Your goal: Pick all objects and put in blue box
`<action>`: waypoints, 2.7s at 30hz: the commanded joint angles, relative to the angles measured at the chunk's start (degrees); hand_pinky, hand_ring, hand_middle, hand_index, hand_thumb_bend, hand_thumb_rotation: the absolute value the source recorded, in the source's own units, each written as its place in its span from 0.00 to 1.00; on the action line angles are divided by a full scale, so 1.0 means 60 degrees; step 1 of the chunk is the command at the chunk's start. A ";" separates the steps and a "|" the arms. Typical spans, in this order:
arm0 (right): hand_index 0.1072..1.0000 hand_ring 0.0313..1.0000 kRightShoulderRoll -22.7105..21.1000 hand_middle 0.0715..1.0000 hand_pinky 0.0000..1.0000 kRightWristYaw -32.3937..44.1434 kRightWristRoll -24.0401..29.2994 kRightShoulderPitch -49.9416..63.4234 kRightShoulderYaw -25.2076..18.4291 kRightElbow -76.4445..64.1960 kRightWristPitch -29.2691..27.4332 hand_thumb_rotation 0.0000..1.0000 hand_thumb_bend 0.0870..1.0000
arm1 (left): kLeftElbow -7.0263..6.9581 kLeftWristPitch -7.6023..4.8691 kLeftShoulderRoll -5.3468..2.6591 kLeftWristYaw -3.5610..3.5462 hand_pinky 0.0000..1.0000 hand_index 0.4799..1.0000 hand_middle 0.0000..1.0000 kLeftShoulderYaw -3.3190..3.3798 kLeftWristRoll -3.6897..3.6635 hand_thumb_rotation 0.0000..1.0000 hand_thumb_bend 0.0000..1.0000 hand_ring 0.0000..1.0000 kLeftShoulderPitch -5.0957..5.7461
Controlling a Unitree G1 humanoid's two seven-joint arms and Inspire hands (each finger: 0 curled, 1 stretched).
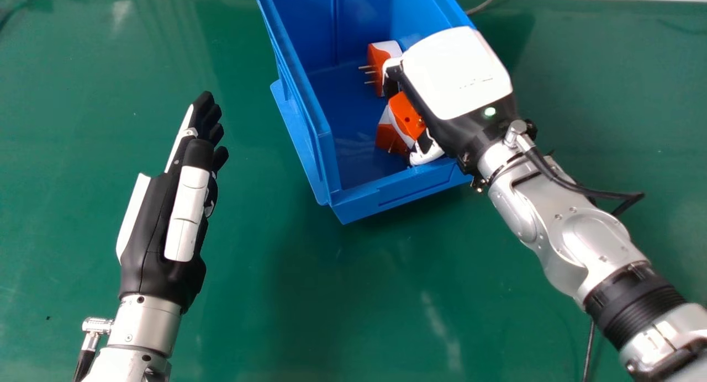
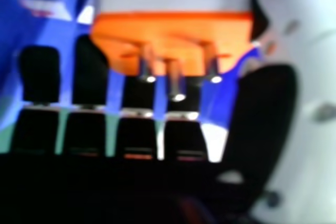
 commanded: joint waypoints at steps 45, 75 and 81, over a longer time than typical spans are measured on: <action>0.81 0.78 -0.1001 0.82 0.66 0.0226 -0.0827 0.0598 0.0852 -0.1472 0.1375 0.31 0.81 | 0.0123 -0.0184 0.0069 -0.0099 1.00 0.98 1.00 -0.0001 -0.0045 0.96 0.78 1.00 -0.0272; 0.99 0.99 -0.0866 0.99 0.94 0.0762 -0.0865 0.3645 -0.1405 -0.7600 0.3394 0.52 0.99 | 0.0048 -0.0101 0.0082 -0.0065 1.00 1.00 1.00 -0.0014 -0.0031 0.96 0.77 1.00 -0.0213; 0.99 0.99 -0.0817 0.99 0.96 0.1436 -0.1450 0.4594 -0.1809 -0.9476 0.3671 0.53 0.99 | 0.0169 -0.0275 0.0033 -0.0065 1.00 1.00 1.00 0.0017 -0.0073 0.96 0.78 1.00 -0.0266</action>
